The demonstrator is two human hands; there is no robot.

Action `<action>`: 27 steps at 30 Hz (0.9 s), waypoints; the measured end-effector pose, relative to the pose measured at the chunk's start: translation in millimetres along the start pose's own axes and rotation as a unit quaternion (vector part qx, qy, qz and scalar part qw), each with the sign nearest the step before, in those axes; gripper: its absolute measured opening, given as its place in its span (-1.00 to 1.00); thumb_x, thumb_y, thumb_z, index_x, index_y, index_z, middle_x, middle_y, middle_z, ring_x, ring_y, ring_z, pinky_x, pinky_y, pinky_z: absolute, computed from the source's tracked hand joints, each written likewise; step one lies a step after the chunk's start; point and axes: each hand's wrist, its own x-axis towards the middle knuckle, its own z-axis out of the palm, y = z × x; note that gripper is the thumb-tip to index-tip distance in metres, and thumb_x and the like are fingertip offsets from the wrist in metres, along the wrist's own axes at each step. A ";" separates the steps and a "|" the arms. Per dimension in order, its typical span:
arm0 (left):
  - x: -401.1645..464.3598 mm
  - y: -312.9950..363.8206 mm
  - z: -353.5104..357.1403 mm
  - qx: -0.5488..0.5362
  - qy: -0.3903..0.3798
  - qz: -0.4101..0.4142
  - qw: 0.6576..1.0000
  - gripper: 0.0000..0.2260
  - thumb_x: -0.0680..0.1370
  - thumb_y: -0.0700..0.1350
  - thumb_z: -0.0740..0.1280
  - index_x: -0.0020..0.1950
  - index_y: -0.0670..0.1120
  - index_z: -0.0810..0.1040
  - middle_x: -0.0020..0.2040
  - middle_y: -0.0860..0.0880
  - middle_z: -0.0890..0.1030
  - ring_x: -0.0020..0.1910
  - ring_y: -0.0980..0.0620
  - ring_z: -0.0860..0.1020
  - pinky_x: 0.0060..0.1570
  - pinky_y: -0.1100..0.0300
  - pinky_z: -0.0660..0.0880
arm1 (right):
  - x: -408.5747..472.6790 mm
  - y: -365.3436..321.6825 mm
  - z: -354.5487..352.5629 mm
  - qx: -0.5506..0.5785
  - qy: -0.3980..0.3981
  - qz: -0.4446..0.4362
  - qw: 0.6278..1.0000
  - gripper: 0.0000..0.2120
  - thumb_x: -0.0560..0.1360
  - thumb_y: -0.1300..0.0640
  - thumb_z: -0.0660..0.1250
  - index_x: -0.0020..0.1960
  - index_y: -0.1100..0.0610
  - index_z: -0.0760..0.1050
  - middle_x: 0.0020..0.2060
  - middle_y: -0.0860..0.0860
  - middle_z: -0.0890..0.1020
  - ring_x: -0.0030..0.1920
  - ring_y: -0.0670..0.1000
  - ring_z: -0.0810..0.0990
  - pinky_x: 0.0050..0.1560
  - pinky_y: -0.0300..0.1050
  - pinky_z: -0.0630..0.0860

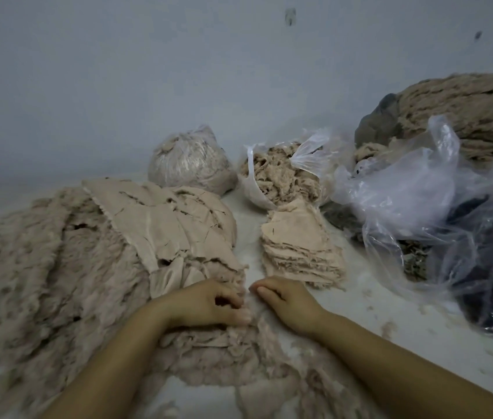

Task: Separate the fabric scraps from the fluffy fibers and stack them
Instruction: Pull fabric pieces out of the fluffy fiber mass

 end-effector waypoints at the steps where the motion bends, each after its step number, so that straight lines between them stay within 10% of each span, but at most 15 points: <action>1: -4.7 -2.3 -0.5 0.018 -0.005 0.004 1.000 -0.58 0.33 0.27 0.45 0.05 0.03 0.64 0.07 0.13 0.62 0.07 0.19 0.55 0.13 0.27 0.44 | -5.1 -2.2 2.9 0.021 0.003 -0.001 1.000 -0.73 0.64 0.12 0.17 0.15 0.15 0.61 0.10 0.00 0.63 0.10 -0.05 0.55 0.13 -0.32 0.37; 7: -9.3 -8.9 8.6 -0.008 0.122 0.040 0.992 -0.84 0.61 -0.14 0.24 -0.17 -0.05 0.49 -0.26 0.10 0.51 -0.27 0.23 0.45 -0.13 0.19 0.39 | -63.6 -11.8 -6.5 0.217 -0.084 0.060 0.971 -0.56 0.54 -0.19 0.20 -0.41 -0.04 0.59 -0.51 -0.08 0.58 -0.48 -0.13 0.52 -0.27 -0.30 0.46; 13: 11.3 12.3 21.5 -0.137 0.163 0.056 0.975 -0.82 0.66 -0.06 0.09 -0.09 -0.09 0.35 -0.21 -0.18 0.65 -0.32 -0.20 0.61 -0.26 0.00 0.56 | -54.6 -28.6 -11.1 0.147 -0.012 0.142 0.979 -0.51 0.28 -0.47 0.23 -0.13 -0.06 0.45 -0.34 -0.16 0.50 -0.34 -0.21 0.46 -0.30 -0.35 0.33; 17: 15.3 17.1 24.8 -0.143 0.170 0.073 0.972 -0.77 0.64 -0.07 0.14 -0.22 0.02 0.38 -0.39 0.03 0.58 -0.43 0.03 0.54 -0.36 0.14 0.47 | -28.3 -21.9 3.0 0.137 0.089 0.130 0.978 -0.91 0.50 0.10 0.37 -0.14 0.06 0.48 -0.28 -0.12 0.53 -0.22 -0.13 0.52 -0.25 -0.29 0.37; 22: -7.0 1.7 7.4 -0.027 0.233 0.058 0.970 -0.77 0.60 0.03 0.22 -0.26 0.08 0.47 -0.35 0.16 0.51 -0.35 0.24 0.44 -0.22 0.22 0.40 | -25.3 -1.0 -18.6 0.314 0.225 0.163 0.908 -0.73 0.54 0.37 0.24 -0.24 0.09 0.51 -0.41 -0.04 0.55 -0.39 -0.06 0.45 -0.37 -0.23 0.35; 27: -27.5 3.2 -5.4 0.060 0.012 0.048 0.997 -0.87 0.52 0.01 0.39 -0.10 -0.01 0.68 -0.29 0.17 0.62 -0.30 0.27 0.51 -0.22 0.35 0.44 | -43.2 7.8 -48.2 0.382 -0.097 0.081 0.916 -0.82 0.51 0.29 0.34 -0.24 0.14 0.59 -0.40 -0.06 0.60 -0.41 -0.17 0.50 -0.36 -0.37 0.39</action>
